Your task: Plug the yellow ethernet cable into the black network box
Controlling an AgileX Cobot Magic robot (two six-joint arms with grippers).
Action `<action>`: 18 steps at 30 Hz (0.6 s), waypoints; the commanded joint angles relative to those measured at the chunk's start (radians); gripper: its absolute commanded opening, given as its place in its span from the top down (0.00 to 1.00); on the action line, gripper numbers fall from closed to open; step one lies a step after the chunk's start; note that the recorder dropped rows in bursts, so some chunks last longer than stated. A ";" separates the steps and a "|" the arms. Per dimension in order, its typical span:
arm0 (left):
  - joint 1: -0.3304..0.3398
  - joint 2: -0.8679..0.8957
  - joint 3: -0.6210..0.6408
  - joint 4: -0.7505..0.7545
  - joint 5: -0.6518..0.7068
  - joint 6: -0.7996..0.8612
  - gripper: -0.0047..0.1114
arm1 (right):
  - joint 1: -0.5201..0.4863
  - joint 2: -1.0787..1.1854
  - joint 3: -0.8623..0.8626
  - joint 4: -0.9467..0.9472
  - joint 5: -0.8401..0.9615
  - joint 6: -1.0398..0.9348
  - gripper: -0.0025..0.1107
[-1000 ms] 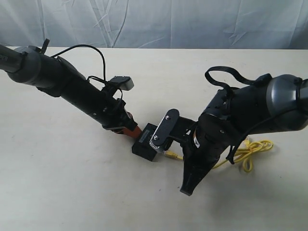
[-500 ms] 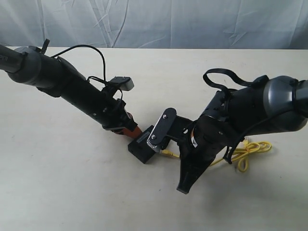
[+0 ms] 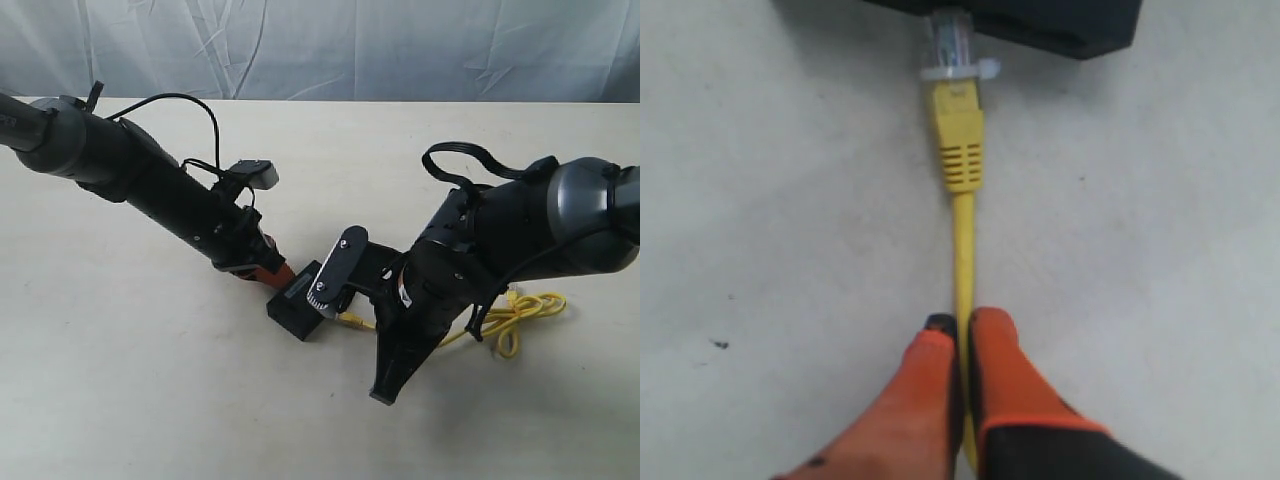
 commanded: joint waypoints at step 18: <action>-0.001 0.008 -0.001 0.016 0.017 -0.059 0.96 | 0.001 0.001 0.002 0.002 -0.011 0.015 0.99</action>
